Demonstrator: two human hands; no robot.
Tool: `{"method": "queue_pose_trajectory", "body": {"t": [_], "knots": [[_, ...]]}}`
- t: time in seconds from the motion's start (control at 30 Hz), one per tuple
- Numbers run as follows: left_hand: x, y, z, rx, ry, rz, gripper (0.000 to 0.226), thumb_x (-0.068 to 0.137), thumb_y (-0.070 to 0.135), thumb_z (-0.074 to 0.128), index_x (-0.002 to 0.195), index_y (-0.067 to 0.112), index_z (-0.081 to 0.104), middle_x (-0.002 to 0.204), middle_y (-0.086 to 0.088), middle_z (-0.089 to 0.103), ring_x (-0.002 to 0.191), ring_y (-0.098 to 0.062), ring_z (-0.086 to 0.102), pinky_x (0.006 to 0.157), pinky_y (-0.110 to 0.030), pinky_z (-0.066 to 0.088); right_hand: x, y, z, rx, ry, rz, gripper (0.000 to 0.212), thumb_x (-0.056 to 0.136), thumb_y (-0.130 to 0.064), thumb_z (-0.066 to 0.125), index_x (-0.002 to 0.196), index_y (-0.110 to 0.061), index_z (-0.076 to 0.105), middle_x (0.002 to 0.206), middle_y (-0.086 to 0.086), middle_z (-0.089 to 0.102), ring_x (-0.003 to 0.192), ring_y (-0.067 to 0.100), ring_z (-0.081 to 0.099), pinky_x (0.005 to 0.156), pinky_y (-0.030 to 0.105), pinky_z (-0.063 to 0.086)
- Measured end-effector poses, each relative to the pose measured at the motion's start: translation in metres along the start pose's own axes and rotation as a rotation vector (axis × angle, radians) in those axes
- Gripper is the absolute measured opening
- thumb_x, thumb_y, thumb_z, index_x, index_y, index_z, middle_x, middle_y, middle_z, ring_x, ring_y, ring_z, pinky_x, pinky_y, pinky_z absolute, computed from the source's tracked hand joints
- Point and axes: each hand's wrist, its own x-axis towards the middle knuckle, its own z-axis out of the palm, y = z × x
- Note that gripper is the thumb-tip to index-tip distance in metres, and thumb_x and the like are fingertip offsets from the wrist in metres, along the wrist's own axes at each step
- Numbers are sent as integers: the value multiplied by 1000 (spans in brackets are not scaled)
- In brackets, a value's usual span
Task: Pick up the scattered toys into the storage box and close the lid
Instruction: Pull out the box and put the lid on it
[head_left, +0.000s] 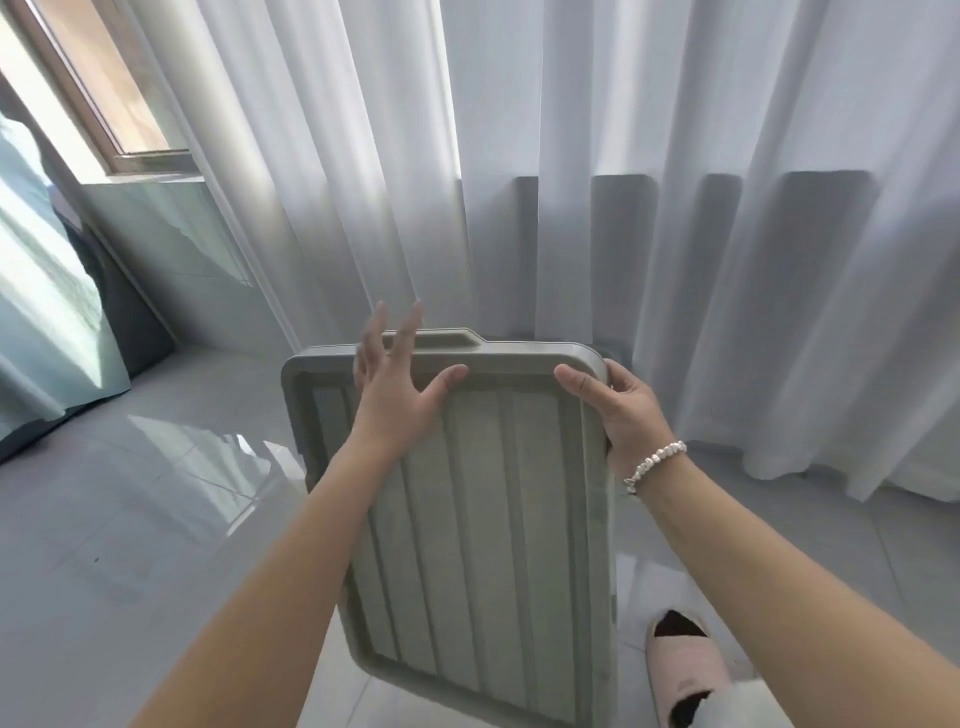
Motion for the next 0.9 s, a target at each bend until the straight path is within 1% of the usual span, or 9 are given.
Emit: {"method": "queue_pose_trajectory", "body": {"t": [0.13,0.27,0.47,0.53,0.6,0.67,0.77,0.83,0.9], "knots": [[3,-43,11,64,127,-299,86,88,53,51,149,32,-7,155,-5,-21,144,-22,-15,117,-49,-2,36,-13,-25,23,123,45,37,50,-39,87,76,-19,72,95,8,70,101,31,64,95,50,48],[-14,-86,30,92,-114,-646,88,86,60,48,149,32,-7,157,-12,-14,145,-31,-4,116,-51,3,87,-3,-50,35,288,106,70,27,-62,87,79,-18,72,104,4,72,107,27,62,99,46,45],[-56,-112,81,151,-334,-827,92,79,69,49,149,36,0,157,-9,-14,145,-31,-3,112,-60,3,162,33,-95,-59,465,254,97,12,-75,77,88,-16,64,114,8,67,107,38,60,95,51,47],[-64,-117,100,158,-355,-851,91,78,68,51,149,37,2,158,-6,-14,145,-28,-8,111,-59,1,181,51,-112,-87,475,280,87,23,-75,76,82,-14,58,94,5,67,88,35,66,90,39,48],[-66,-122,120,204,-341,-861,92,77,71,50,148,38,2,158,-4,-15,145,-25,-14,111,-60,-3,196,71,-126,-151,462,262,66,51,-65,75,86,-12,56,88,6,59,77,23,55,84,33,47],[-63,-127,135,271,-324,-872,94,74,75,48,148,40,3,157,-4,-15,144,-24,-18,109,-61,-7,209,101,-140,-229,430,262,55,68,-45,75,104,-7,59,107,9,65,95,27,62,93,41,48],[-58,-133,150,340,-324,-891,95,72,79,45,148,41,1,157,-5,-17,143,-26,-21,108,-63,-9,209,132,-146,-479,340,329,90,65,-36,73,140,-8,32,140,15,43,126,30,46,106,46,39],[-55,-134,155,362,-332,-902,96,71,80,43,148,41,0,157,-5,-17,142,-26,-22,108,-63,-9,198,142,-146,-744,269,351,91,78,-37,68,146,-5,16,151,13,25,139,28,26,114,41,25],[-51,-132,157,374,-340,-904,97,71,81,42,148,39,-1,157,-7,-18,142,-28,-22,108,-64,-9,176,145,-140,-804,197,349,88,83,-42,62,147,-6,12,152,12,24,140,29,21,115,40,21]]}}
